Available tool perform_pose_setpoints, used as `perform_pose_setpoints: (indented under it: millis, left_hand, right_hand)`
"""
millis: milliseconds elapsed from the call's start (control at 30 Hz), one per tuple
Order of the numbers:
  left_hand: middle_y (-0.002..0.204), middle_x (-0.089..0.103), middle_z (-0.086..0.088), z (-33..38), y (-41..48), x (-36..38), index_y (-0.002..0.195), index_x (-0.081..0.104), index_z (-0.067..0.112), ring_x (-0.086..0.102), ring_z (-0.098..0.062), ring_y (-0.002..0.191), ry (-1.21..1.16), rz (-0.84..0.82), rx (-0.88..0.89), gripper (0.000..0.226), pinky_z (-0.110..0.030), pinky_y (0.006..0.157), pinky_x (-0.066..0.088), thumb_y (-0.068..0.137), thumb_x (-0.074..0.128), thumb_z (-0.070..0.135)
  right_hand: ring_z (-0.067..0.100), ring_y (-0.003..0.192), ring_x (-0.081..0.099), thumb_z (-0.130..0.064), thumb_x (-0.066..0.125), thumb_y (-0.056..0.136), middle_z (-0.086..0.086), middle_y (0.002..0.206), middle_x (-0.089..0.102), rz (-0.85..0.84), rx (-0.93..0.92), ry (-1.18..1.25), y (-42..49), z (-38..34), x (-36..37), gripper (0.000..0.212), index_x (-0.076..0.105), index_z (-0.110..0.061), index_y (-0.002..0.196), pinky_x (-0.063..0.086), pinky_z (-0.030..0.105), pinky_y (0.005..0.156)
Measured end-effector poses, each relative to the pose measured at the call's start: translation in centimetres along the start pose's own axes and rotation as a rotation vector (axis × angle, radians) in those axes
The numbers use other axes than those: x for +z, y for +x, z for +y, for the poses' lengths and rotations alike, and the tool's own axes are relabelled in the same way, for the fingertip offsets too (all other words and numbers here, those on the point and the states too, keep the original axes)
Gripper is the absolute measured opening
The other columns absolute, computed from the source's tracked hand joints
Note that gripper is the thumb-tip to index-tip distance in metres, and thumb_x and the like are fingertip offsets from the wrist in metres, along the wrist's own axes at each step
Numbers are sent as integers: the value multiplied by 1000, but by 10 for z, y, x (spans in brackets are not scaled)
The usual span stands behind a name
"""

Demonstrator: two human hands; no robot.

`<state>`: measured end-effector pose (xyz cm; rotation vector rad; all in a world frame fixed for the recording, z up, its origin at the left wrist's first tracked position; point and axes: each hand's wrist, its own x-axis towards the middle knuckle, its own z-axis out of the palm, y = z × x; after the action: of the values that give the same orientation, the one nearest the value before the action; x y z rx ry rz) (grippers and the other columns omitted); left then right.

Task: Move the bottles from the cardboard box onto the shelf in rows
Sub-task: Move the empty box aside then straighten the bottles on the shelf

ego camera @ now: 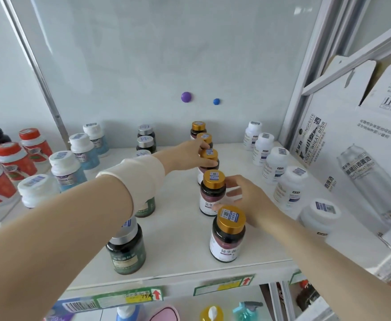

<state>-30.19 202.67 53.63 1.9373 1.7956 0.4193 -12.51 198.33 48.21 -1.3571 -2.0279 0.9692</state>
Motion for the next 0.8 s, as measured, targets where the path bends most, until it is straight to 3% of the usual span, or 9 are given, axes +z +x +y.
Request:
perform_pose_setpoints:
  millis: [100, 233, 533, 667, 800]
  left_hand:
    - [131, 53, -5, -3, 7, 4, 136, 38, 18, 56, -22, 111, 28, 0, -6, 63, -38, 98, 47, 84, 63, 45]
    - [127, 55, -5, -5, 11, 4, 132, 41, 16, 56, -22, 111, 18, -2, 0, 61, -35, 97, 48, 82, 66, 41]
    - [126, 57, -5, -11, 13, 2, 126, 46, 15, 59, -24, 109, -121, -26, 4, 54, -41, 98, 49, 81, 71, 33]
    - [126, 55, -5, -12, 13, 3, 125, 47, 15, 58, -24, 110, -158, -34, 7, 51, -38, 97, 50, 82, 70, 30]
    - [129, 53, -5, -10, 12, 2, 127, 46, 14, 58, -24, 112, -203, -41, 7, 51, -33, 94, 51, 83, 69, 25]
  right_hand:
    - [17, 105, 57, -28, 82, 67, -6, 117, 55, 9, -23, 69, 3, 1, 8, 62, 46, -29, 117, 51, 37, 91]
    - [13, 92, 57, -31, 84, 62, -12, 100, 53, 21, -62, 73, 7, -1, 15, 58, 41, -32, 102, 47, 25, 78]
    - [7, 87, 60, -23, 82, 65, -16, 92, 58, -46, -79, 144, 7, 1, 4, 52, 50, -29, 105, 45, 11, 67]
    - [-2, 84, 58, -21, 82, 66, -21, 93, 58, -89, -86, 164, 9, 3, 1, 47, 48, -39, 93, 45, 6, 59]
    - [-2, 85, 58, -18, 82, 67, -21, 95, 56, -80, -86, 187, 10, 5, 0, 49, 48, -37, 96, 46, 9, 64]
